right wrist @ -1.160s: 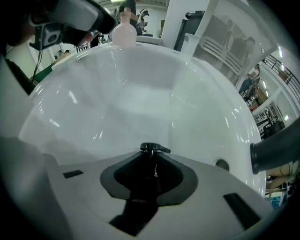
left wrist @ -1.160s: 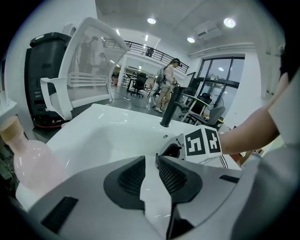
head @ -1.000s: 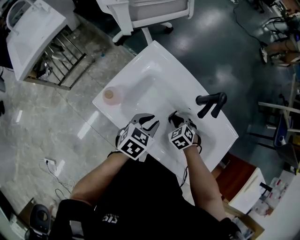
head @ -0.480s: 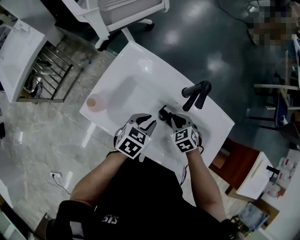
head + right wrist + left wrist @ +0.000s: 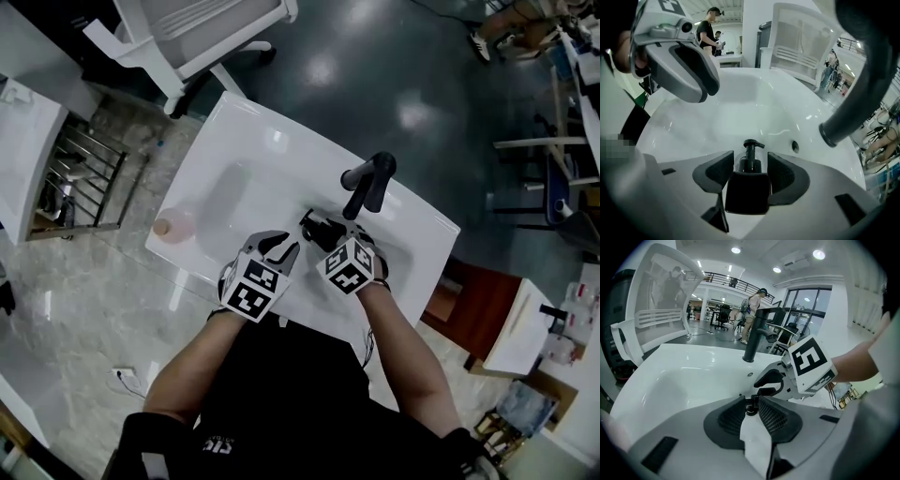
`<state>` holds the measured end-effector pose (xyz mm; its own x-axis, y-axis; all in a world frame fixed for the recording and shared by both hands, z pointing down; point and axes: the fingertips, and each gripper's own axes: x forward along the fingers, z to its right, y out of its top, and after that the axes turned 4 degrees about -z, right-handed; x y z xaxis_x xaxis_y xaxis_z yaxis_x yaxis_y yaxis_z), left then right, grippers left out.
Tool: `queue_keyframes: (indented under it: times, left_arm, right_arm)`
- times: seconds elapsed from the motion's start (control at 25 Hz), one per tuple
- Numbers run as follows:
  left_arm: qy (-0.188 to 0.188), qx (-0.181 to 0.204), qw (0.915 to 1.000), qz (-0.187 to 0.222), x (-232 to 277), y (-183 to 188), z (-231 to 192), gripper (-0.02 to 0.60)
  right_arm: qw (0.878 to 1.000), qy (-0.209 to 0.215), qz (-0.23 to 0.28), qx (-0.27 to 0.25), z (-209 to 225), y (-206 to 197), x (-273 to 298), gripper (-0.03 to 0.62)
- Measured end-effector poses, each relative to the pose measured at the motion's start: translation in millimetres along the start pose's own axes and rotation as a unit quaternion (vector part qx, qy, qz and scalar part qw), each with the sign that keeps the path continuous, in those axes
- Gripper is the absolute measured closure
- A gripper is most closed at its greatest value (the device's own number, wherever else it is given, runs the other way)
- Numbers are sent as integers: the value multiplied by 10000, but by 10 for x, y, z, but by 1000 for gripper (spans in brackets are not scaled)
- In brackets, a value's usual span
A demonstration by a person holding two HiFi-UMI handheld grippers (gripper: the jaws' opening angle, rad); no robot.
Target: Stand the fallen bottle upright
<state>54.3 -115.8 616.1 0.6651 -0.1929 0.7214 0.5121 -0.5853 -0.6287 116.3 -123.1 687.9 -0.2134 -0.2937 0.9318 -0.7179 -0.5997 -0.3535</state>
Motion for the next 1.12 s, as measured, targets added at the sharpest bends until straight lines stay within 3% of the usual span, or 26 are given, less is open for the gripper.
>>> queue_keyframes:
  times: [0.12,0.32,0.56,0.64,0.76,0.8,0.96,1.12]
  left_arm:
    - [65,-85,9999,60,-72,26,-51,482]
    - [298,-313,9987,280,-243,-33,-201,482]
    - [585,-678,9949,474,-470,-172,-416,482]
    - [629,-759,9938,513,-514,-206,-421,482]
    - [564,-718,9947,482,-515,-223,-382,482]
    - [529,-641,9956,437,-493,-218,-380,482]
    - [246,-184,9995,62,-223,-152,-407,480]
    - [-82,244,9996,-146,99,-17,-383,480]
  right_arm:
    - [9978,235,-597,-154,-78,-1,204,356]
    - [9871,104,-1551,-388,-49,0,497,396]
    - [9636,-121,-2353,-1266,-84,21,681,401]
    - [9625,-241,-2274,-1460,-106,34,676,402]
    - [9725,-496,-1781,-1414,-155,97,592,422]
    - [9747,-581,-1613,-1431,-183,114,554,502]
    - [9735,-852,-1287,-1688,-244,54,486,502]
    - [9798,-1146,-863,-1392,-146,24,366,502]
